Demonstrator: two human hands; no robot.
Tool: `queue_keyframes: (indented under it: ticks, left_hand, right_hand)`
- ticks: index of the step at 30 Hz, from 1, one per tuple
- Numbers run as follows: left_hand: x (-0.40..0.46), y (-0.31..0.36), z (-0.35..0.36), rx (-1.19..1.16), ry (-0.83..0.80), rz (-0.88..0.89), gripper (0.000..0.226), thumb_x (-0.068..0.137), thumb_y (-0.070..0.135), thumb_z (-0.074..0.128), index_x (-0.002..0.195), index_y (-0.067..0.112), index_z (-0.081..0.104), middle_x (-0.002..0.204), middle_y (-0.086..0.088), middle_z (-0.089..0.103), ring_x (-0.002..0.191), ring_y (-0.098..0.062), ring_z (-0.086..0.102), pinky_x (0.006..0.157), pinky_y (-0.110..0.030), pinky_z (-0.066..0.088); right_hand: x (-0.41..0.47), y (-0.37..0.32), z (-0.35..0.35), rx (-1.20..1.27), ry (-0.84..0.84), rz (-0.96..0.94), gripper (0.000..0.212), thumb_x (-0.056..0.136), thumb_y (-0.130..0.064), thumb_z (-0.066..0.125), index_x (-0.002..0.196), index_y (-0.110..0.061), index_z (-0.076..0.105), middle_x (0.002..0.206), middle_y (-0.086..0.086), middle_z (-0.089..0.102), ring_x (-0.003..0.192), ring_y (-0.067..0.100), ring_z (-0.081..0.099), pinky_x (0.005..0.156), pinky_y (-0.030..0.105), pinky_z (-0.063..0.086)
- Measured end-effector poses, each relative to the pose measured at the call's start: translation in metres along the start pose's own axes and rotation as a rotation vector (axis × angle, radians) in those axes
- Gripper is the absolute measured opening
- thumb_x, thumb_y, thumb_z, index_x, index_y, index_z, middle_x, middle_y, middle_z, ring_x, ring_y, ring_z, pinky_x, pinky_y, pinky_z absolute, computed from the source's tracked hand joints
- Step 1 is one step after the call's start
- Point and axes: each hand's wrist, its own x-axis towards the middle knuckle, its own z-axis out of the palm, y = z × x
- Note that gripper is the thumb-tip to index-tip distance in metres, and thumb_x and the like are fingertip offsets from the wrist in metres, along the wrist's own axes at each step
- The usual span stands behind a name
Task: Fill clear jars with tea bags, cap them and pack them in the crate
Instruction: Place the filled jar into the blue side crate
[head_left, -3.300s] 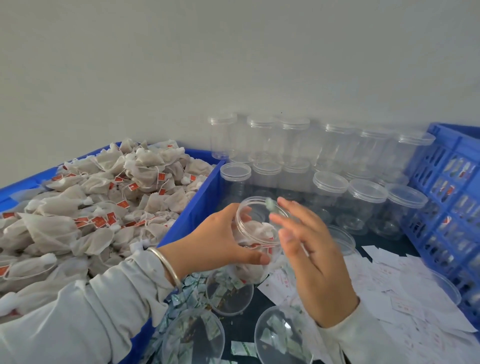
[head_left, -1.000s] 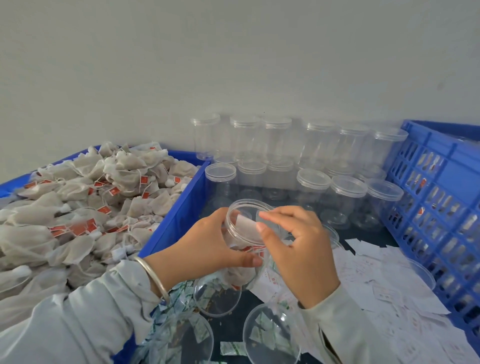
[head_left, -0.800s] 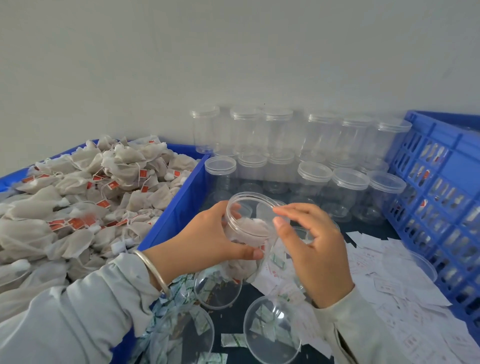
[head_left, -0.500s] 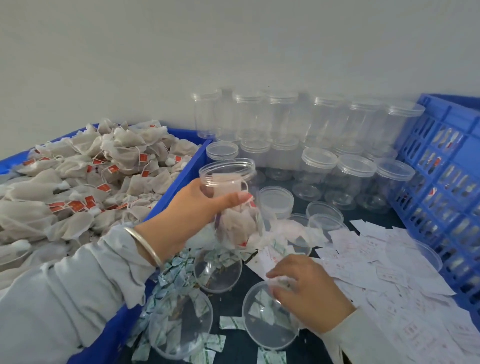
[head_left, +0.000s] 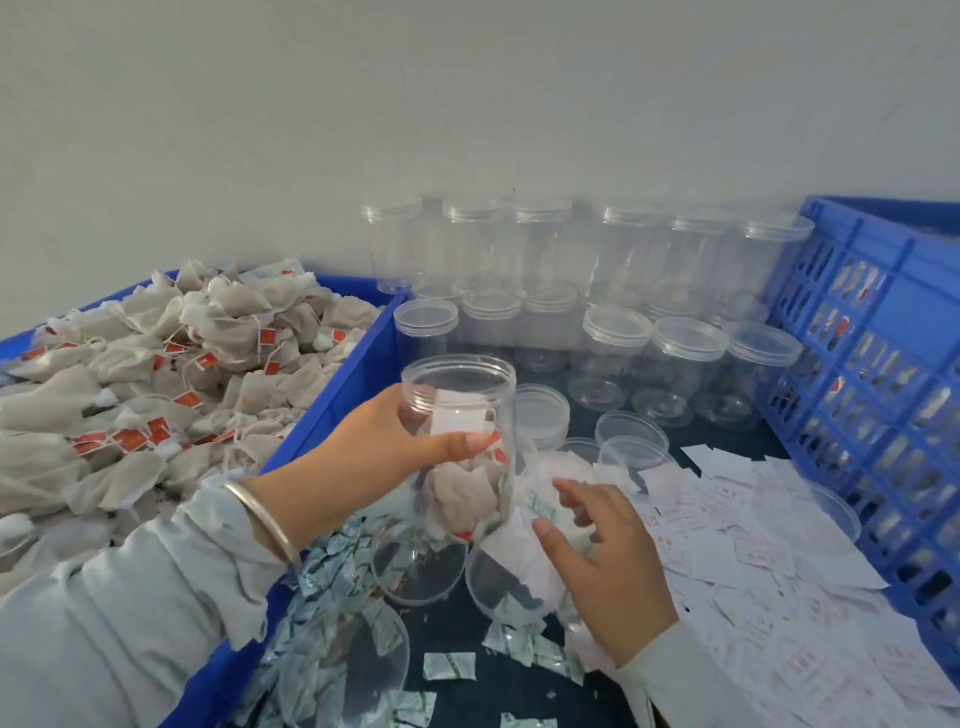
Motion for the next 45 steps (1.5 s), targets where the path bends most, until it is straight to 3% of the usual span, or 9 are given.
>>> queue_keyframes:
  ticks: [3, 6, 17, 21, 30, 32, 37, 40, 45]
  left_hand:
    - [-0.005, 0.003, 0.008, 0.041, -0.117, 0.022, 0.079, 0.041, 0.069, 0.077, 0.111, 0.039, 0.055, 0.102, 0.023, 0.069, 0.095, 0.004, 0.065, 0.083, -0.019, 0.049]
    - [-0.011, 0.008, 0.013, 0.064, -0.165, 0.087, 0.095, 0.037, 0.073, 0.077, 0.120, 0.038, 0.049, 0.110, 0.025, 0.066, 0.103, 0.005, 0.061, 0.090, -0.018, 0.047]
    - [0.003, 0.079, 0.038, 0.065, -0.001, 0.441, 0.094, 0.031, 0.074, 0.080, 0.116, 0.047, 0.050, 0.112, 0.031, 0.062, 0.104, 0.009, 0.058, 0.080, -0.004, 0.045]
    - [0.028, 0.123, 0.064, -0.063, 0.017, 0.536, 0.097, 0.029, 0.066, 0.084, 0.117, 0.050, 0.045, 0.116, 0.028, 0.061, 0.109, 0.004, 0.059, 0.090, -0.020, 0.045]
    - [0.060, 0.245, 0.157, -0.204, 0.127, 0.708, 0.083, 0.053, 0.067, 0.078, 0.123, 0.033, 0.050, 0.118, 0.012, 0.061, 0.112, -0.002, 0.057, 0.099, -0.031, 0.045]
    - [0.067, 0.267, 0.178, -0.229, 0.126, 0.669, 0.083, 0.056, 0.063, 0.070, 0.128, 0.029, 0.047, 0.122, 0.011, 0.057, 0.112, -0.002, 0.054, 0.095, -0.024, 0.045]
    - [0.071, 0.270, 0.243, -0.194, -0.085, 0.665, 0.011, 0.082, 0.039, 0.064, 0.090, 0.031, 0.065, 0.088, 0.015, 0.069, 0.080, 0.005, 0.063, 0.067, -0.006, 0.044]
    - [0.062, 0.255, 0.279, -0.119, -0.220, 0.708, 0.029, 0.084, 0.042, 0.062, 0.070, 0.018, 0.066, 0.059, 0.005, 0.063, 0.046, -0.008, 0.051, 0.048, -0.011, 0.037]
    - [0.063, 0.240, 0.308, -0.017, -0.035, 0.961, 0.056, 0.085, 0.040, 0.046, 0.049, -0.002, 0.041, 0.052, -0.023, 0.042, 0.059, -0.029, 0.040, 0.059, -0.023, 0.033]
  right_hand:
    - [-0.003, -0.023, -0.003, 0.203, -0.057, -0.003, 0.062, 0.066, -0.075, 0.058, 0.121, -0.059, 0.034, 0.125, -0.034, 0.040, 0.113, -0.013, 0.041, 0.089, 0.010, 0.036]
    - [-0.001, -0.043, -0.016, 0.246, -0.034, -0.129, 0.072, 0.062, -0.086, 0.049, 0.127, -0.066, 0.025, 0.132, -0.031, 0.038, 0.122, -0.003, 0.044, 0.097, 0.021, 0.042]
    - [0.025, -0.099, -0.132, -0.107, -0.005, -0.456, 0.026, 0.077, -0.041, 0.066, 0.092, -0.021, 0.072, 0.133, -0.014, 0.045, 0.125, 0.006, 0.041, 0.101, 0.013, 0.029]
    - [0.034, -0.112, -0.184, -0.317, 0.217, -0.568, 0.017, 0.077, -0.027, 0.068, 0.087, -0.015, 0.074, 0.122, 0.004, 0.056, 0.111, 0.018, 0.052, 0.093, 0.015, 0.034]
    - [0.044, -0.115, -0.321, -0.620, 0.690, -0.652, 0.015, 0.076, -0.020, 0.071, 0.083, -0.007, 0.074, 0.089, 0.004, 0.066, 0.095, 0.025, 0.062, 0.085, 0.020, 0.041]
    - [0.043, -0.110, -0.360, -0.667, 0.789, -0.594, 0.017, 0.077, -0.024, 0.071, 0.087, -0.010, 0.075, 0.087, -0.005, 0.061, 0.094, 0.018, 0.059, 0.085, 0.021, 0.043]
    - [0.041, -0.079, -0.458, -0.719, 0.848, -0.316, 0.019, 0.077, -0.024, 0.071, 0.090, -0.011, 0.075, 0.087, 0.000, 0.065, 0.089, 0.023, 0.062, 0.085, 0.035, 0.049]
    - [0.036, -0.046, -0.496, -0.848, 0.780, -0.079, 0.012, 0.077, -0.018, 0.073, 0.086, -0.009, 0.076, 0.089, 0.010, 0.070, 0.086, 0.021, 0.062, 0.075, 0.016, 0.038]
    - [0.029, 0.015, -0.516, -0.911, 0.536, 0.281, 0.006, 0.079, -0.015, 0.072, 0.080, -0.012, 0.077, 0.087, 0.008, 0.072, 0.078, 0.017, 0.058, 0.069, 0.021, 0.036]
